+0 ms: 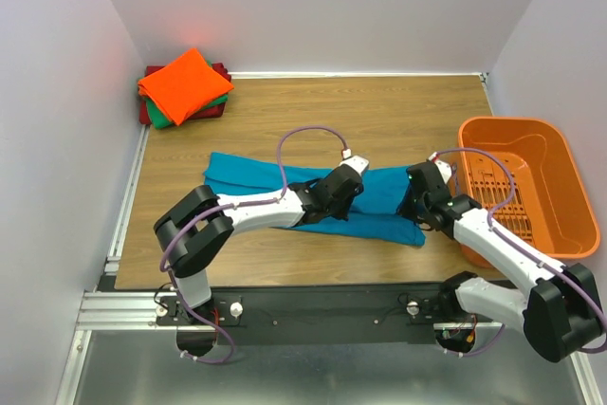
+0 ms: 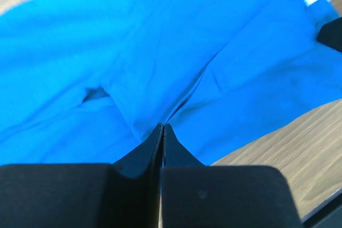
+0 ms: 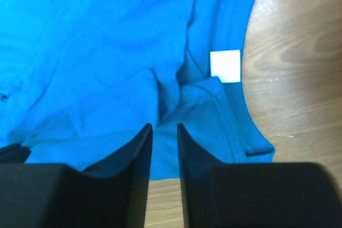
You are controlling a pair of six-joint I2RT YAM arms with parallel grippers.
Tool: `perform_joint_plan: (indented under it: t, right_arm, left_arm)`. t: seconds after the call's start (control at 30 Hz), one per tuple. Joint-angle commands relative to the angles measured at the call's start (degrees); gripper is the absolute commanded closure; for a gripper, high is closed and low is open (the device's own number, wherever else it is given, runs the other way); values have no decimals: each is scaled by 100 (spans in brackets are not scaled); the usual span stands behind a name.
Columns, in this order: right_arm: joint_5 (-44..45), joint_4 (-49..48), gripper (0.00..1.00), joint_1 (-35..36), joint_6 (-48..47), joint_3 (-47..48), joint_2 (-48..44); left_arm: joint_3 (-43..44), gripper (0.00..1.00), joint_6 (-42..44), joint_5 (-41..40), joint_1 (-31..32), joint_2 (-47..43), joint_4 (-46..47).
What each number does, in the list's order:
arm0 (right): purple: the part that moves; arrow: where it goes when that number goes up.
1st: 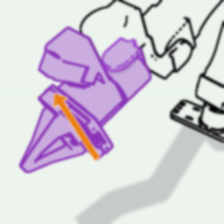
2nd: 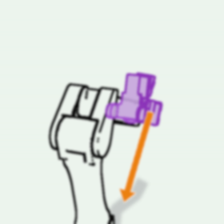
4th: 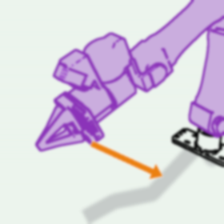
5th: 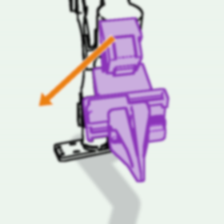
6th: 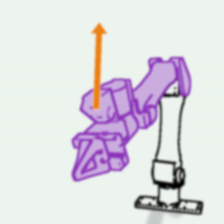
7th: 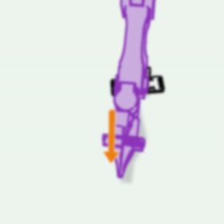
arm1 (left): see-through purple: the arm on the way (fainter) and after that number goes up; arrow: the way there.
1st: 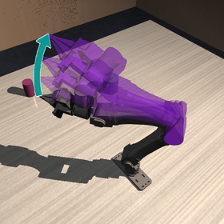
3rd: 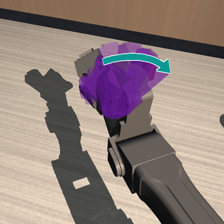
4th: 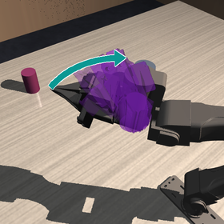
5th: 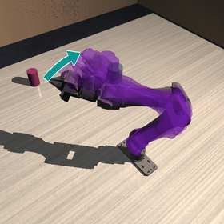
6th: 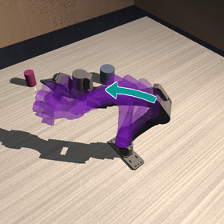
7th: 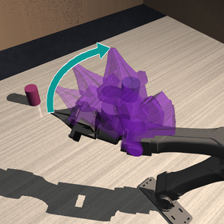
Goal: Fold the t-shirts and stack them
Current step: Fold the tshirt
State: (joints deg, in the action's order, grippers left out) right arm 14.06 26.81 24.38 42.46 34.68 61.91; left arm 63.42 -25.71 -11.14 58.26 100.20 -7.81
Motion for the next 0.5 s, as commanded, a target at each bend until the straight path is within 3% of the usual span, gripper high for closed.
perform_joint_plan:
  t: [0.0,0.03,0.1,0.3,0.47]
  right_arm:
    - [-158,158,59,5,149,-101,-152]
    - [-167,158,57,5,140,-93,-205]
    - [-176,167,57,5,114,3,-293]
    - [104,158,57,5,-36,382,31]
    - [254,132,57,5,-36,566,93]
  left_arm:
    - [-268,80,-74,278,28,-194,262]
    - [-321,72,-65,305,28,-246,359]
    - [-417,68,-39,427,28,-378,473]
    - [-524,66,128,929,10,-747,1036]
    - [-129,65,93,1078,-218,-555,1098]
